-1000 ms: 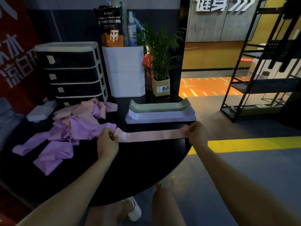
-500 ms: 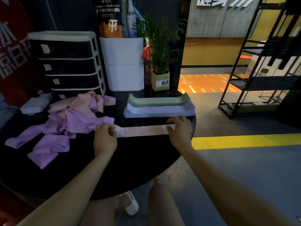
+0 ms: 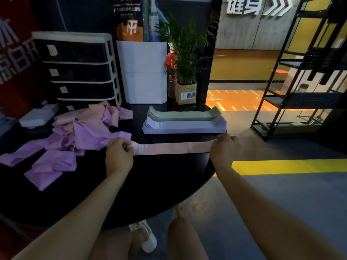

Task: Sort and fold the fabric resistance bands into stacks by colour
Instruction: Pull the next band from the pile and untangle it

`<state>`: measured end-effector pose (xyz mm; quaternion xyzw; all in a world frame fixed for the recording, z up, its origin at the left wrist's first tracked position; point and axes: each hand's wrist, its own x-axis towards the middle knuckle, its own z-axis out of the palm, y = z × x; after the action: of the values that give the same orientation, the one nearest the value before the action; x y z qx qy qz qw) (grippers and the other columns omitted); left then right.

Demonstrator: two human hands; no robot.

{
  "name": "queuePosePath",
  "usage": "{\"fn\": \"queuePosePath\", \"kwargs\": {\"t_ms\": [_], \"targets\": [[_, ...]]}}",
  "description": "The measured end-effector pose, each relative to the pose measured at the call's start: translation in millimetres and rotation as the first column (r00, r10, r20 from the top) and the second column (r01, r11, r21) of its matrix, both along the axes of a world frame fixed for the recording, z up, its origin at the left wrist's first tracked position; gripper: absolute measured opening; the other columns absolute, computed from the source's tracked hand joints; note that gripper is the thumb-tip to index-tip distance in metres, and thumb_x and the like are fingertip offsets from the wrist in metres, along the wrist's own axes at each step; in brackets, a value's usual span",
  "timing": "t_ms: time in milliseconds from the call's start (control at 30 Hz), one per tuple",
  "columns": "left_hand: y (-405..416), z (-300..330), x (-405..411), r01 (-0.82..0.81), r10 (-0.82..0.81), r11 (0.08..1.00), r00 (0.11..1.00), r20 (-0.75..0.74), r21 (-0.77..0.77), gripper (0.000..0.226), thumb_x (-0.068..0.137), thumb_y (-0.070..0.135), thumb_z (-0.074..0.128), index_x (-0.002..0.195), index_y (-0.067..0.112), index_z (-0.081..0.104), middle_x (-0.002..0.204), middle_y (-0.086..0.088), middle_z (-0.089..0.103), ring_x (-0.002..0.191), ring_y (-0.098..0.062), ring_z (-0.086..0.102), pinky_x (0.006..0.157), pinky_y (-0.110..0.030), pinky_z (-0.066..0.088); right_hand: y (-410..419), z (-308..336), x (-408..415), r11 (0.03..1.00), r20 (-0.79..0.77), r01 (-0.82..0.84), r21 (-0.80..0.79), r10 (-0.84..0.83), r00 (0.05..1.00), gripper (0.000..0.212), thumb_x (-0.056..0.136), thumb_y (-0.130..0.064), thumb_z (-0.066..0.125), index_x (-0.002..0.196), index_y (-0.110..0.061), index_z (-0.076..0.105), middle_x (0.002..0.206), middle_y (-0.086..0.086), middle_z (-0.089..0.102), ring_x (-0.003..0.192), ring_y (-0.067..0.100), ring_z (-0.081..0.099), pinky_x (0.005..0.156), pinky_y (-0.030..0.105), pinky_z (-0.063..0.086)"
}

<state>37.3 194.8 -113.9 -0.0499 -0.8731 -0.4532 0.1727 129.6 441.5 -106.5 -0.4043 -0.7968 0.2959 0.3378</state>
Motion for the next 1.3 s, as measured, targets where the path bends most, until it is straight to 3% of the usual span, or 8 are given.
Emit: {"fn": "queuePosePath", "kwargs": {"t_ms": [200,433,533,633,767,867,1133,1300], "targets": [[0.3,-1.7,-3.3,0.038,-0.039,0.997,0.999,0.006,0.069,0.020,0.084,-0.007,0.055,0.097,0.004,0.065,0.107,-0.013,0.064,0.099,-0.026,0.060,0.086,-0.026,0.042,15.9,-10.5,-4.0,0.999,0.139,-0.008,-0.045,0.015,0.990,0.019,0.086,-0.013,0.049,0.086,-0.001,0.063,0.098,0.021,0.060,0.094,0.039,0.054,0.071,0.035,0.036],[-2.8,3.1,-11.2,0.121,-0.120,0.993,0.991,-0.063,0.009,0.024,0.081,-0.013,0.054,0.092,0.006,0.064,0.110,-0.008,0.057,0.091,-0.020,0.056,0.085,-0.026,0.042,15.4,-1.9,-2.1,0.998,0.016,-0.041,-0.053,0.042,0.999,0.015,0.084,-0.003,0.047,0.084,-0.002,0.061,0.092,0.017,0.061,0.089,0.035,0.055,0.065,0.035,0.038],[-3.5,1.7,-10.9,0.121,-0.122,0.991,0.992,-0.025,-0.062,0.018,0.084,-0.007,0.056,0.097,0.003,0.065,0.110,-0.012,0.055,0.091,-0.022,0.056,0.085,-0.028,0.042,6.4,1.7,0.5,0.997,0.129,-0.059,0.054,0.051,0.990,0.026,0.086,-0.001,0.046,0.106,-0.008,0.060,0.111,0.016,0.054,0.104,0.035,0.048,0.079,0.036,0.036],[-6.6,2.6,-10.7,0.162,-0.168,0.978,0.985,-0.038,-0.129,0.018,0.085,-0.002,0.057,0.100,0.003,0.065,0.109,-0.011,0.057,0.092,-0.023,0.057,0.083,-0.028,0.042,-14.7,8.1,-4.0,0.964,0.148,-0.211,0.163,0.188,0.971,0.029,0.087,-0.008,0.053,0.114,-0.012,0.059,0.117,0.014,0.052,0.110,0.034,0.043,0.088,0.037,0.034],[-13.5,1.1,-5.3,0.225,-0.242,0.948,0.969,-0.054,-0.225,0.021,0.086,0.002,0.056,0.105,0.006,0.065,0.110,-0.008,0.059,0.098,-0.023,0.057,0.086,-0.029,0.042,-56.6,13.3,-16.7,0.848,0.204,-0.505,0.162,0.473,0.857,0.032,0.089,-0.019,0.058,0.121,-0.016,0.058,0.122,0.008,0.049,0.115,0.031,0.041,0.093,0.034,0.032],[-19.1,-1.9,-1.4,0.244,-0.273,0.932,0.959,-0.077,-0.268,0.026,0.085,0.000,0.058,0.109,0.004,0.064,0.113,-0.008,0.059,0.103,-0.024,0.056,0.087,-0.026,0.040,-79.4,10.1,-20.6,0.778,0.279,-0.608,0.159,0.555,0.784,0.034,0.091,-0.027,0.056,0.125,-0.023,0.055,0.126,0.002,0.046,0.119,0.025,0.037,0.096,0.034,0.031],[-20.1,-4.5,2.5,0.233,-0.269,0.930,0.959,-0.092,-0.284,0.021,0.087,0.001,0.053,0.103,0.002,0.067,0.111,-0.011,0.062,0.101,-0.027,0.058,0.090,-0.036,0.046,-85.5,1.8,-15.7,0.750,0.355,-0.626,0.213,0.538,0.765,0.024,0.095,-0.030,0.047,0.111,-0.024,0.065,0.118,-0.001,0.050,0.112,0.021,0.040,0.096,0.038,0.030],[-21.3,0.1,4.7,0.256,-0.286,0.936,0.953,-0.098,-0.242,0.025,0.086,0.002,0.055,0.108,0.005,0.066,0.114,-0.007,0.062,0.105,-0.022,0.057,0.089,-0.026,0.042,-87.8,4.7,-16.0,0.757,0.348,-0.620,0.206,0.535,0.770,0.023,0.095,-0.028,0.049,0.110,-0.023,0.065,0.118,0.000,0.050,0.112,0.022,0.040,0.094,0.037,0.029]]}}
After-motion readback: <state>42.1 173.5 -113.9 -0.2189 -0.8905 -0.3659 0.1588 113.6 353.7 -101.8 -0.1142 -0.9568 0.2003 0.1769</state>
